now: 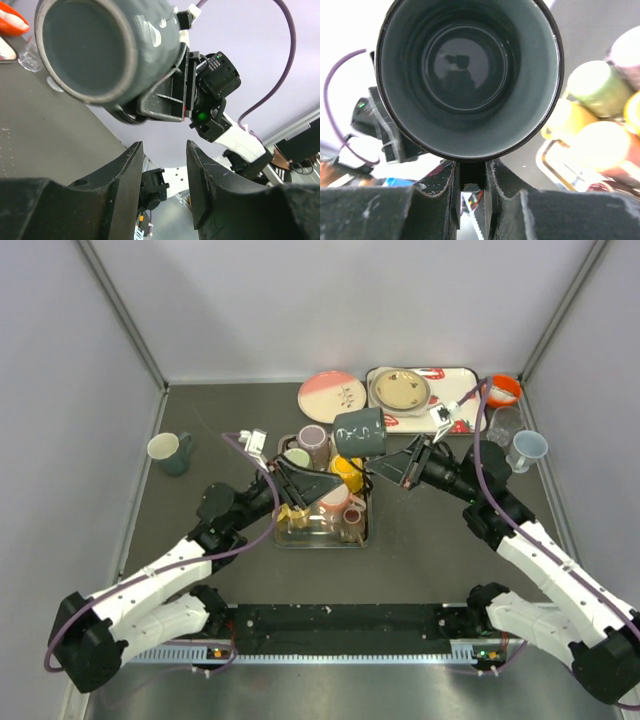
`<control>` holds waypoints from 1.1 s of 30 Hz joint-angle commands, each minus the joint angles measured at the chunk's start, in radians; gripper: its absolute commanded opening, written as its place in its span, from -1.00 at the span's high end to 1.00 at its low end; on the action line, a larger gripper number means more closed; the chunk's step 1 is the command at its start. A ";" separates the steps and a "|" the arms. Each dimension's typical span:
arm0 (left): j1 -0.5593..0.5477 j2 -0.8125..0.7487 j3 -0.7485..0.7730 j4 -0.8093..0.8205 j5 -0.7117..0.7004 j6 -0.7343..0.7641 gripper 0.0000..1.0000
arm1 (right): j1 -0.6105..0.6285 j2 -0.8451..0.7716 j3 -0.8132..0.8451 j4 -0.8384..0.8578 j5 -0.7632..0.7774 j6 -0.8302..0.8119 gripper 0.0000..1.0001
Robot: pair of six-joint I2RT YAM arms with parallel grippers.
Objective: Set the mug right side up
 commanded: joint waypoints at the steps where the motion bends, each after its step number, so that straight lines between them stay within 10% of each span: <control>1: 0.023 -0.119 -0.036 -0.027 -0.083 0.044 0.06 | -0.036 -0.057 0.170 -0.218 0.234 -0.220 1.00; 5: 0.034 -0.228 -0.023 -0.333 -0.240 0.134 -0.04 | -0.041 -0.017 0.280 -0.552 0.576 -0.337 1.00; 12: 0.034 -0.251 0.108 -0.922 -0.626 0.231 -0.04 | -0.047 0.207 0.375 -0.654 0.885 -0.473 1.00; 33: 0.035 -0.369 0.031 -1.024 -0.749 0.300 -0.02 | -0.086 0.764 0.541 -0.641 0.943 -0.514 1.00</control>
